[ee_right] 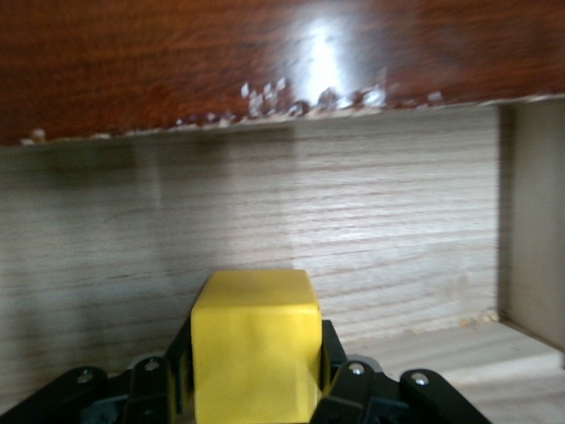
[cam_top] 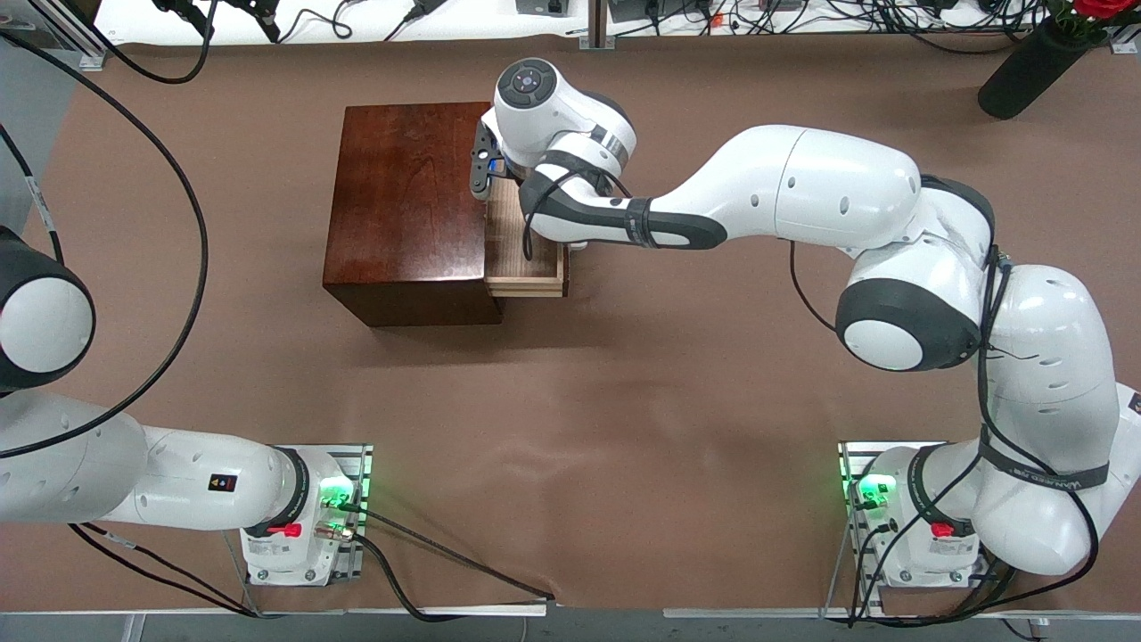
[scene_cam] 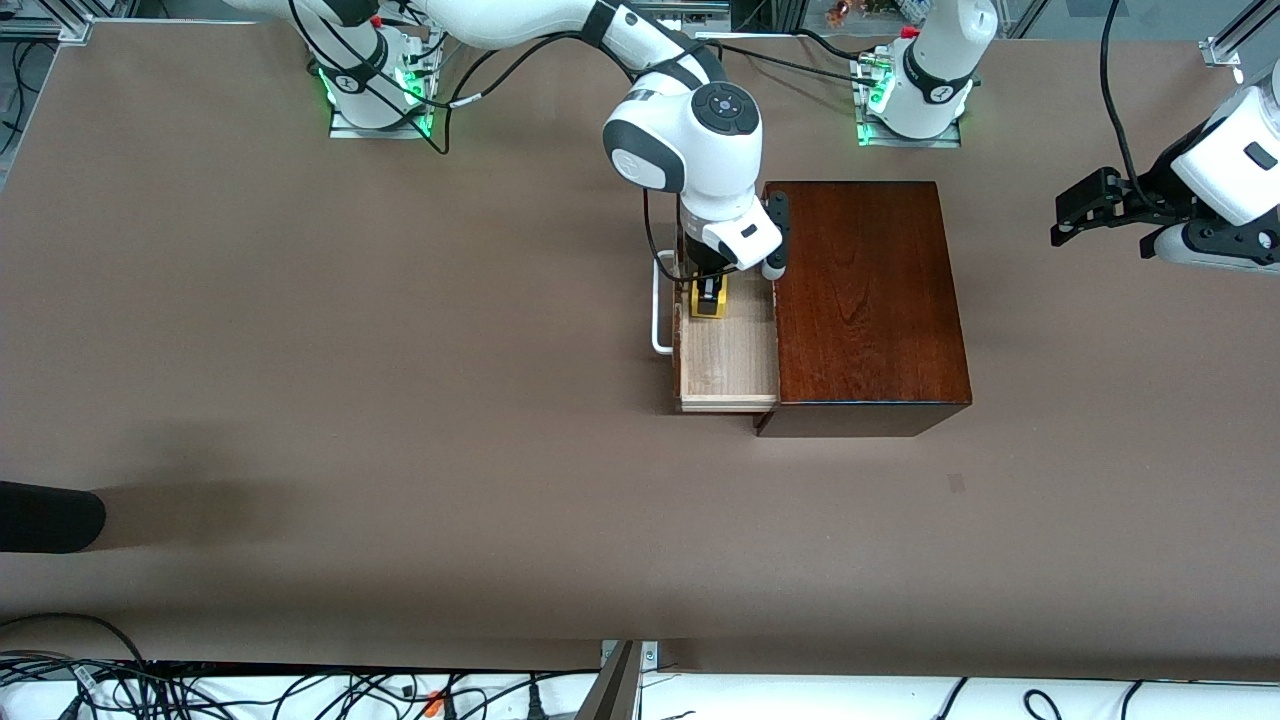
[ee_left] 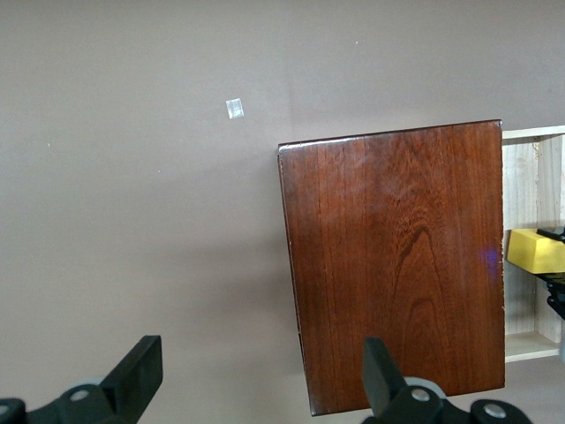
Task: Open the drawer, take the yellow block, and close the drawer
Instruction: 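Lift the cube out with the right gripper while the left gripper reaches the drawer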
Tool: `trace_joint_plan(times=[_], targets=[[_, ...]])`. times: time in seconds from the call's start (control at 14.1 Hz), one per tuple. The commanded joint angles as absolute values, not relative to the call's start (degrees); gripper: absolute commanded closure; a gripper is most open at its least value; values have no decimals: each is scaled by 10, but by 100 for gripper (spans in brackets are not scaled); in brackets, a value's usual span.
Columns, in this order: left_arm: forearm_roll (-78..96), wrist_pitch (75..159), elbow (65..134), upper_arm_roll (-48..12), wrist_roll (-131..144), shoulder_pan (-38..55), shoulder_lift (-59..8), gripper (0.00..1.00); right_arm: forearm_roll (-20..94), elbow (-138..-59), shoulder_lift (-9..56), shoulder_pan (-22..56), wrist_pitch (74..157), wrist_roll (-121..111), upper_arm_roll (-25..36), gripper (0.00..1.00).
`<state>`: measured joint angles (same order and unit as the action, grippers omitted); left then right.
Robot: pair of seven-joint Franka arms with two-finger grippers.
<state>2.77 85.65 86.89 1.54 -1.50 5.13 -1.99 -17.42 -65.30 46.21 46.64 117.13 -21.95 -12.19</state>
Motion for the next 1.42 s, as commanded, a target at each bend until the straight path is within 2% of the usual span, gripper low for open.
trace_joint_plan(times=[0.0,0.43,0.78,0.99,1.13,1.35], targets=[[36,863,874,16,-25,51,-14,0,-161,-576,456,467,1082,-219,-125,92],[36,864,874,16,-25,52,-14,0,-84,-555,396,412,1008,-214,-119,92],[36,864,874,16,-25,53,-15,0,-27,-556,359,279,898,-184,-119,94],[37,866,872,14,-24,63,-16,0,-4,-556,352,195,868,-190,-119,94],[38,865,858,-17,-25,69,-22,0,-11,-556,345,169,845,-184,-118,96],[37,867,846,-102,-36,79,-43,0,-6,-560,338,163,817,-178,-61,98]])
